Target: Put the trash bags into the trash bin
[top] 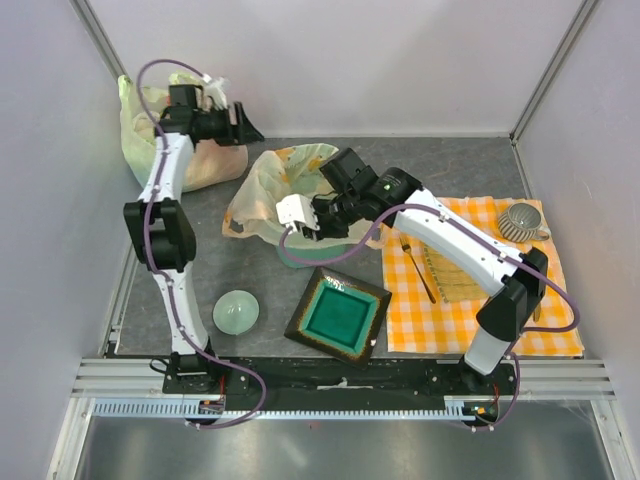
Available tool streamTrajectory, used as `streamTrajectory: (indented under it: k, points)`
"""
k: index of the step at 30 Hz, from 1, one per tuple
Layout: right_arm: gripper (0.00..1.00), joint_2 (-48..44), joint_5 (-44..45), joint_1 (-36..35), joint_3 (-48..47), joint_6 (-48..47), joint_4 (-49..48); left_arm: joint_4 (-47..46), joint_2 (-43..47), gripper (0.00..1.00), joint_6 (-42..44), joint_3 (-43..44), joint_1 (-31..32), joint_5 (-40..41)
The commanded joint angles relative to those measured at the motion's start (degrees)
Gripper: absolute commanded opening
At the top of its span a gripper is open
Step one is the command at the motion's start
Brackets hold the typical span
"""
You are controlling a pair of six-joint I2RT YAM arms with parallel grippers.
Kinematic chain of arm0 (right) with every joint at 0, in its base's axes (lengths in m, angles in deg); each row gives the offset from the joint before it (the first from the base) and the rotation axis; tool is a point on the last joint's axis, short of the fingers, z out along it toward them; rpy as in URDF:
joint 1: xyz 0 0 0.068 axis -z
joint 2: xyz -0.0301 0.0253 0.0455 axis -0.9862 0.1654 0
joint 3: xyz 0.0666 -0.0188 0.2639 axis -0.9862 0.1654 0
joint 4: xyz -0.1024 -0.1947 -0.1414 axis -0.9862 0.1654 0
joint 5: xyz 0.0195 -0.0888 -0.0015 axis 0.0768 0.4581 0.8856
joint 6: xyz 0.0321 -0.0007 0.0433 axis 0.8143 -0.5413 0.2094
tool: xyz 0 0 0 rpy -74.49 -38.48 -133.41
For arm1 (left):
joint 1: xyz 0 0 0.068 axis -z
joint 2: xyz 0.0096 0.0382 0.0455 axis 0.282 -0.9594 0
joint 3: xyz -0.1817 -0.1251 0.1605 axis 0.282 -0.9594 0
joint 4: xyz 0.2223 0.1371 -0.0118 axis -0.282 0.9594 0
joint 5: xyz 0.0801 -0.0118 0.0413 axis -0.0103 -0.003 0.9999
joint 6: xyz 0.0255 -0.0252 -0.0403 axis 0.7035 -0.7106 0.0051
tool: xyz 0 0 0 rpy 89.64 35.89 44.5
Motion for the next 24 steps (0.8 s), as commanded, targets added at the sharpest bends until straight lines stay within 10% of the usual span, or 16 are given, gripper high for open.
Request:
streamTrajectory:
  k: [1, 8, 14, 24]
  points:
    - [0.37, 1.6, -1.8, 0.9, -5.2, 8.6, -4.9, 3.3, 7.9, 0.77, 6.9, 5.7, -3.9, 5.1]
    - [0.74, 2.8, -3.1, 5.2, -9.2, 20.1, -8.6, 4.4, 18.9, 0.77, 11.5, -0.7, -4.4, 4.8]
    - [0.79, 1.2, -8.2, 12.2, -13.2, 33.2, -15.3, 12.3, 23.5, 0.77, 16.6, -2.0, -4.5, -2.9]
    - [0.77, 9.9, -4.3, 14.5, -20.7, 28.1, -24.5, 13.8, 31.4, 0.75, 16.8, -16.7, -2.6, -5.3]
